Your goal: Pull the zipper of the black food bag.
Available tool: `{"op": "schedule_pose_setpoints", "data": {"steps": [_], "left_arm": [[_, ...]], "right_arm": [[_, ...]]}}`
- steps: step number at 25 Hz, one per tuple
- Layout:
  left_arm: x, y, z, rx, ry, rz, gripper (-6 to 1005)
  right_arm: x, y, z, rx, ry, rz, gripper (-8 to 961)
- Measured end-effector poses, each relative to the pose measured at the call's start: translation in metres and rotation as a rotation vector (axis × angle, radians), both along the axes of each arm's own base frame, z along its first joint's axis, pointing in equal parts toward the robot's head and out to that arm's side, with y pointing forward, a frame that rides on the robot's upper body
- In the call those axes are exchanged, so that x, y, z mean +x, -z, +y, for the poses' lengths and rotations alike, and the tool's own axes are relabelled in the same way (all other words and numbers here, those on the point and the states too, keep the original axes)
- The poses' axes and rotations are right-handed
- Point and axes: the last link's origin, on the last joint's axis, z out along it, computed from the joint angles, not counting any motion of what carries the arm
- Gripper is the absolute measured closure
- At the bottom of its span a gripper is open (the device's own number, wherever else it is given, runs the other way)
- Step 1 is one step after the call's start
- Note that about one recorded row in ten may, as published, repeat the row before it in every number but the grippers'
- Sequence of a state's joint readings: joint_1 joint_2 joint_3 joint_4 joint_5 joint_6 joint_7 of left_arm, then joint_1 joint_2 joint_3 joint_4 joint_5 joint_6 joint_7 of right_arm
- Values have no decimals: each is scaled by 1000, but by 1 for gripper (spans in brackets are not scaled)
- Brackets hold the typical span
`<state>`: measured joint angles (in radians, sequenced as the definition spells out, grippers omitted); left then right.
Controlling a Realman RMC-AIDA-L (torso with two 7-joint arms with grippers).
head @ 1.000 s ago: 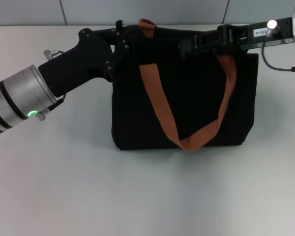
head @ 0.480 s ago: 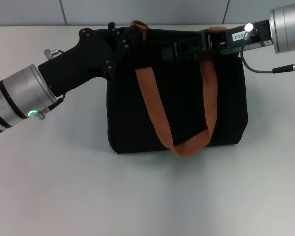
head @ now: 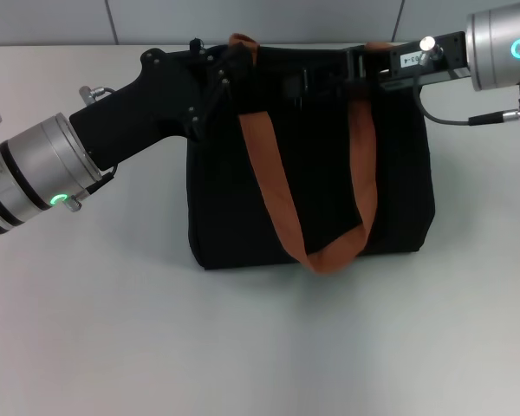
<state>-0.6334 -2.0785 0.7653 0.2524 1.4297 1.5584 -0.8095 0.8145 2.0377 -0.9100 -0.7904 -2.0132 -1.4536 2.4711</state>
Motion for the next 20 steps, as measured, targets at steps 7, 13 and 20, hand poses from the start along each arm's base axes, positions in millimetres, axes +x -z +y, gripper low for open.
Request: {"op": "schedule_pose_setpoints", "data": {"steps": [7,13,20], "left_arm": [[-1,-1,-1,5,1,-4,966],[-1,-1,-2,7,2,-8,966],[-1,-2,-2,8,4,-7,966]], "right_arm": [[-2,9,5,24,16,-34,722],[-3,7,5,43,14,-74,880],[13,-23,-7,150,50,-126,950]]}}
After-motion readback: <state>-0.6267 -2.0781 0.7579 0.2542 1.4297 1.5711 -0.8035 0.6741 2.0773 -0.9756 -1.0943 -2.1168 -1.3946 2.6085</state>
